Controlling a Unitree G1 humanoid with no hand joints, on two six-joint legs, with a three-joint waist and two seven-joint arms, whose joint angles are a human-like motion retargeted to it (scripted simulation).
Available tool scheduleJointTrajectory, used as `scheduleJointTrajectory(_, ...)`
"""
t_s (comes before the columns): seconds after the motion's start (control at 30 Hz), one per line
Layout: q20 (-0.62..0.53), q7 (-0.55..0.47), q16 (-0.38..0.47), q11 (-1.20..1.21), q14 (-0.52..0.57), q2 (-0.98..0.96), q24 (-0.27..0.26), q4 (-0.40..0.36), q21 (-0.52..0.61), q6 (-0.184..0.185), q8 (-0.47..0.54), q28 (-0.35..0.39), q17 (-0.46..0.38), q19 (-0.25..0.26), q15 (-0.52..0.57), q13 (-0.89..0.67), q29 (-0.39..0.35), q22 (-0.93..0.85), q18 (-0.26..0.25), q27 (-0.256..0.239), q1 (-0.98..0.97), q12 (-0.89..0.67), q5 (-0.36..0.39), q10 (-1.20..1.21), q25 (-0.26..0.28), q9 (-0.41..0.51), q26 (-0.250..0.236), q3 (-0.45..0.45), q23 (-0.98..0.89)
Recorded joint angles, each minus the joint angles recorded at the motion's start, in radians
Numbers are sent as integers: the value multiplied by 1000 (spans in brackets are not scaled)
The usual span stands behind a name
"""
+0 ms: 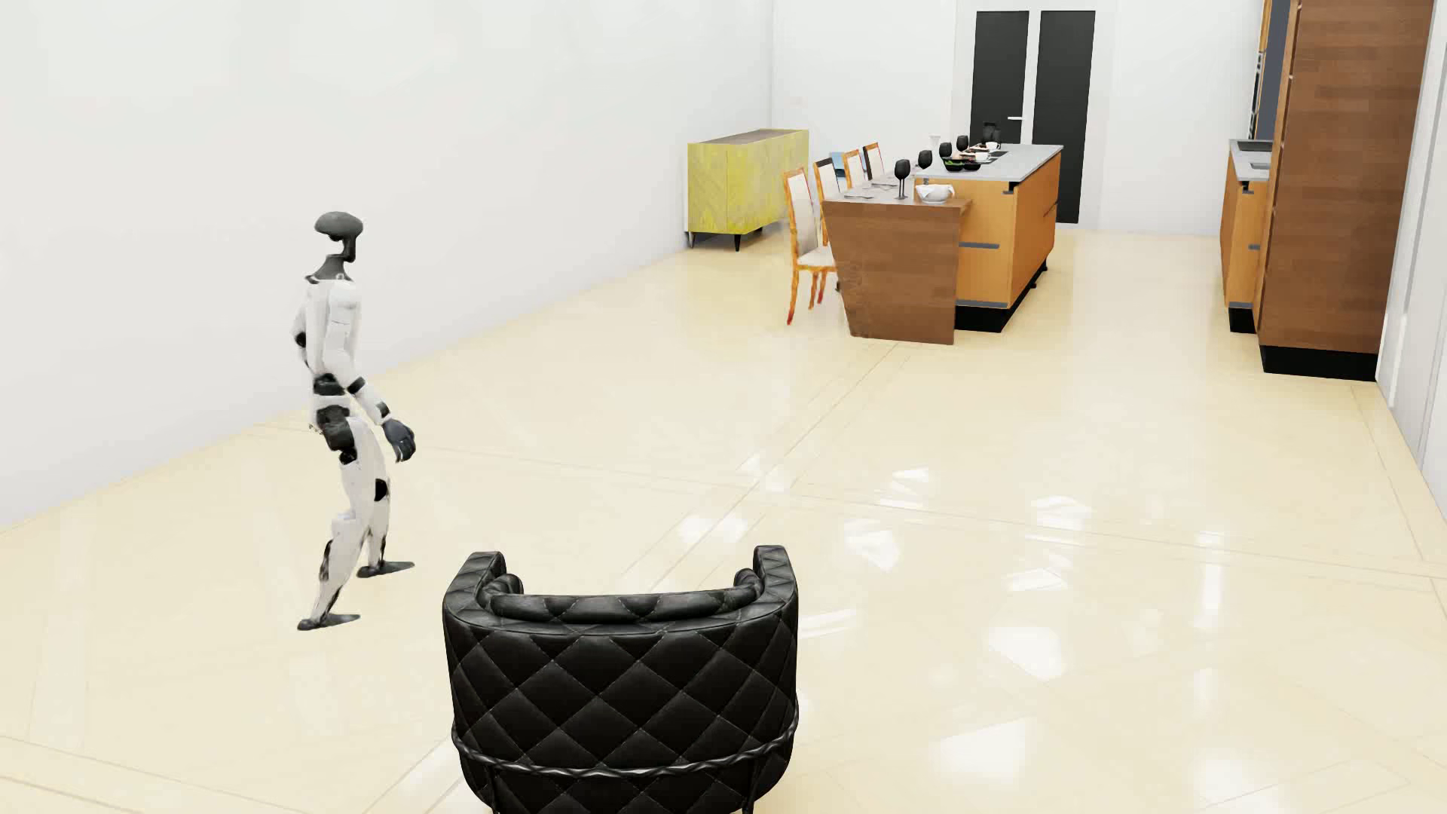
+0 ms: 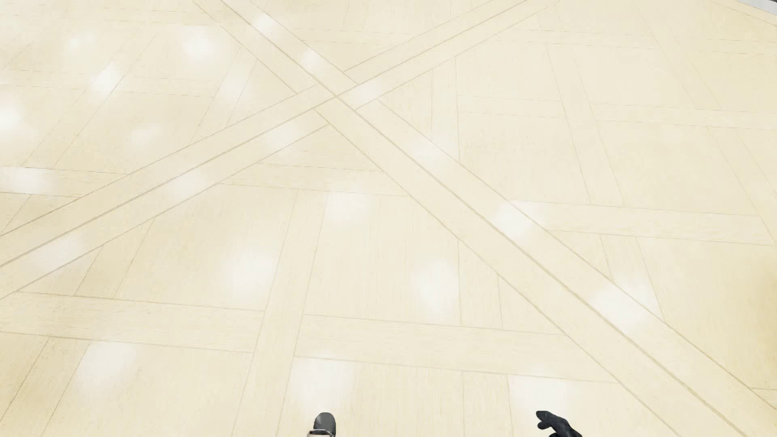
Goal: Approach the armchair
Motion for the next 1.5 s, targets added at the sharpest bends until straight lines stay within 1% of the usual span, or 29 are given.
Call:
scheduleJointTrajectory(0.1,19,86,-22,132,-66,-7,17,-24,-1,-14,46,37,-12,27,23,29,4,-11,47,26,62,-39,-66,57,11,1,10,-6,25)
scheduleJointTrajectory(0.13,16,112,-26,235,-94,-45,30,-33,-7,-22,63,49,-8,38,81,46,5,-15,50,35,87,-62,-86,63,18,5,13,-9,33)
scheduleJointTrajectory(0.23,-14,195,-14,626,-159,-246,87,-55,16,-46,154,56,-9,67,340,90,45,-54,71,57,177,-134,-108,52,12,17,-22,-21,45)
scheduleJointTrajectory(0.27,-20,224,-2,721,-179,-314,93,-54,24,-55,129,61,-9,67,350,104,61,-77,76,58,210,-157,-141,47,8,21,-36,-25,43)
scheduleJointTrajectory(0.33,-21,275,27,779,-215,-425,88,-53,26,-70,18,67,2,27,329,125,71,-131,81,63,271,-200,-218,32,10,25,-53,-42,46)
scheduleJointTrajectory(0.4,-14,321,47,691,-251,-505,86,-57,17,-76,-85,67,2,40,307,142,82,-199,82,68,330,-234,-228,6,12,21,-67,-65,46)
scheduleJointTrajectory(0.43,-5,347,51,609,-273,-537,84,-60,9,-77,-120,70,0,63,303,149,83,-239,80,70,361,-246,-209,-7,13,18,-76,-73,43)
scheduleJointTrajectory(0.47,3,372,51,506,-296,-556,76,-64,-6,-77,-157,77,-1,108,299,156,76,-277,77,73,392,-258,-193,-17,19,14,-85,-79,39)
scheduleJointTrajectory(0.6,-35,436,45,42,-362,-510,19,-78,-62,-74,-395,81,36,140,324,188,37,-308,40,97,498,-355,-166,-49,48,-5,-88,-92,40)
scheduleJointTrajectory(0.63,-53,442,39,14,-370,-492,17,-76,-60,-70,-407,82,43,56,341,200,45,-284,24,98,525,-378,-153,-45,44,-8,-83,-96,48)
scheduleJointTrajectory(0.67,-71,441,29,38,-367,-480,18,-71,-54,-66,-397,90,47,-76,323,211,57,-248,2,98,549,-395,-142,-22,38,-9,-76,-100,57)
scheduleJointTrajectory(0.7,-84,433,14,67,-340,-466,17,-57,-48,-62,-382,104,52,-165,301,218,69,-200,-25,99,561,-405,-131,25,30,-10,-66,-104,68)
scheduleJointTrajectory(0.73,-90,412,-1,93,-278,-446,12,-39,-41,-58,-367,117,57,-191,275,220,79,-144,-40,102,557,-403,-119,100,20,-10,-53,-107,81)
scheduleJointTrajectory(0.8,-114,345,-17,110,-54,-385,1,7,-21,-50,-347,97,63,-173,213,209,102,-24,-107,100,485,-380,-96,331,-3,-7,-29,-108,100)
scheduleJointTrajectory(0.83,-141,303,-14,101,49,-348,4,28,-8,-45,-337,54,60,-160,192,200,118,32,-88,86,420,-369,-85,478,-15,-5,-25,-103,98)
scheduleJointTrajectory(0.87,-163,281,-8,87,87,-312,8,55,6,-39,-325,7,52,-145,174,187,129,77,-64,68,350,-355,-73,618,-24,-2,-23,-94,89)
scheduleJointTrajectory(0.9,-165,263,-4,73,70,-277,4,78,19,-32,-309,-24,39,-128,159,167,127,106,-59,52,280,-333,-58,729,-33,1,-18,-82,77)
scheduleJointTrajectory(0.97,-116,241,-6,28,31,-205,-27,98,29,-21,-263,-7,20,-97,139,111,82,116,-31,41,134,-256,-33,834,-41,5,-4,-57,50)
scheduleJointTrajectory(1.03,-67,221,-4,-9,3,-140,-58,102,10,-14,-218,34,7,-65,113,80,35,107,-21,15,6,-178,-20,762,-24,4,-10,-34,5)
scheduleJointTrajectory(1.1,-41,202,2,-14,-17,-88,-68,93,5,-9,-173,39,4,-33,69,55,8,87,-18,-18,-64,-113,-18,523,4,1,-4,-13,-41)
scheduleJointTrajectory(1.2,-4,109,4,-30,3,1,-46,25,33,-6,-109,26,-22,19,5,47,9,44,-3,-44,-35,-39,-40,-42,30,-8,9,11,-98)
scheduleJointTrajectory(1.23,3,72,-5,-19,35,29,-30,-2,42,-9,-86,22,-37,39,-9,51,15,27,9,-42,-15,-22,-61,-131,30,-9,11,15,-111)
scheduleJointTrajectory(1.27,5,64,-17,37,95,41,-11,-26,45,-14,-65,23,-50,55,-23,60,18,13,22,-36,0,-12,-90,-106,31,-5,13,15,-122)
scheduleJointTrajectory(1.3,2,88,-31,147,68,23,9,-41,32,-23,-43,31,-53,59,-7,75,9,8,45,-27,4,-18,-124,-28,40,2,16,11,-130)
scheduleJointTrajectory(1.37,-19,126,-48,483,-43,-101,45,-71,-17,-45,12,39,-18,30,217,116,-54,23,64,0,35,-75,-177,82,70,19,26,-6,-119)
scheduleJointTrajectory(1.4,-38,148,-43,646,-80,-190,58,-83,-17,-54,31,27,-4,-30,347,132,-73,27,68,16,76,-111,-202,82,70,23,18,-17,-97)
scheduleJointTrajectory(1.43,-55,174,-42,767,-109,-270,70,-97,8,-63,16,19,-2,-58,389,140,-60,22,75,36,124,-151,-251,65,53,25,6,-29,-65)
scheduleJointTrajectory(1.47,-65,195,-36,843,-133,-341,78,-111,40,-71,-8,23,-1,-84,373,142,-16,-3,81,53,173,-183,-283,42,31,26,-8,-43,-27)
scheduleJointTrajectory(1.5,-70,209,-30,867,-155,-400,80,-122,52,-76,-39,40,-6,-80,354,157,50,-28,86,61,217,-223,-289,21,20,25,-22,-57,-7)
